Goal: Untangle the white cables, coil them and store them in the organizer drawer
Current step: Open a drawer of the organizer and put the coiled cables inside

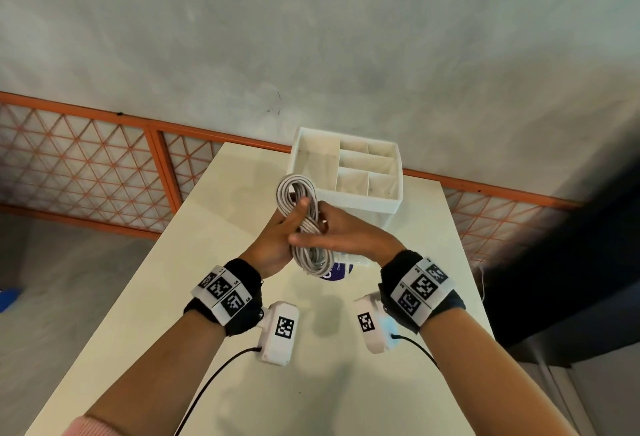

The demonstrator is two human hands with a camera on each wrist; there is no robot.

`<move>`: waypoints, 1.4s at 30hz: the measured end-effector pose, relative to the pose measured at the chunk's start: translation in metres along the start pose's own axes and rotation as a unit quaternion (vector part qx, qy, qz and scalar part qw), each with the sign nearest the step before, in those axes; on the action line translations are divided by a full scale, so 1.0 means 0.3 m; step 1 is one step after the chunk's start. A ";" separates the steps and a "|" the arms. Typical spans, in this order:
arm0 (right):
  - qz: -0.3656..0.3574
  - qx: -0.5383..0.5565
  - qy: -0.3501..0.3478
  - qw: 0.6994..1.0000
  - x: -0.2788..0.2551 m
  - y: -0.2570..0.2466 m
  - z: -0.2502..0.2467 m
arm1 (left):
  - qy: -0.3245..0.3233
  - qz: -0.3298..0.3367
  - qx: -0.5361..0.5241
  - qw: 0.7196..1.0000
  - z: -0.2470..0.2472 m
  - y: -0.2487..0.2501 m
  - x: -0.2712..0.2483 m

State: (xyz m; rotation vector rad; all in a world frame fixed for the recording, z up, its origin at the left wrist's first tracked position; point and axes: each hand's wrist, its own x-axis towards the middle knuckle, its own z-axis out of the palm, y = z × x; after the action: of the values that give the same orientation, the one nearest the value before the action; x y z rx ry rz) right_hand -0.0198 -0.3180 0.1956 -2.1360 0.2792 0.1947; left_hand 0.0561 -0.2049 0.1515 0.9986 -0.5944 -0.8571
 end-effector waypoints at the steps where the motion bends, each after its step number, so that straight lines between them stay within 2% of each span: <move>1: -0.017 0.025 0.008 1.000 -0.002 0.007 0.011 | 0.003 -0.001 -0.012 1.000 0.009 0.005 0.004; 4: -0.033 0.080 0.010 0.996 -0.021 0.017 0.010 | 0.000 -0.018 -0.025 1.000 0.014 0.020 0.007; 7: 0.001 0.060 0.010 0.998 -0.032 0.020 -0.013 | -0.031 -0.019 -0.046 0.998 -0.013 0.038 0.009; 10: 0.051 0.030 -0.010 0.998 -0.035 0.025 -0.023 | -0.043 -0.007 0.052 0.998 -0.030 0.059 0.018; 12: 0.047 0.020 -0.030 0.998 -0.037 0.023 -0.018 | -0.029 0.005 0.100 0.995 -0.023 0.065 0.017; 16: 0.052 -0.008 0.001 0.999 -0.031 0.030 0.005 | -0.017 0.024 0.097 0.995 -0.019 0.051 0.014; 19: 0.034 0.009 -0.006 0.999 -0.036 0.030 0.016 | -0.020 0.011 0.098 0.995 -0.020 0.054 0.012; 24: 0.011 0.023 -0.033 0.999 -0.051 0.013 0.031 | -0.044 -0.048 0.013 0.998 -0.028 0.057 0.001; 26: 0.011 0.011 -0.018 1.000 -0.047 0.008 0.032 | -0.056 -0.036 -0.079 0.995 -0.030 0.046 0.003; 29: 0.007 0.000 -0.012 1.000 -0.037 0.001 0.036 | -0.024 0.006 -0.166 0.986 -0.019 0.044 0.000; 35: 0.006 -0.018 -0.054 0.998 -0.039 0.013 0.042 | 0.084 0.021 -0.156 0.984 0.006 0.064 0.006; 42: 0.008 0.013 -0.070 0.997 -0.059 0.034 0.045 | 0.076 0.003 -0.166 0.983 -0.004 0.053 0.007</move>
State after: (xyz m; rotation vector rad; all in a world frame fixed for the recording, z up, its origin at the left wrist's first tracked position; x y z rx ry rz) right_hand -0.0401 -0.3100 0.1846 -2.0830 0.2155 0.3470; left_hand 0.0636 -0.2018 0.1654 0.7483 -0.3113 -0.8341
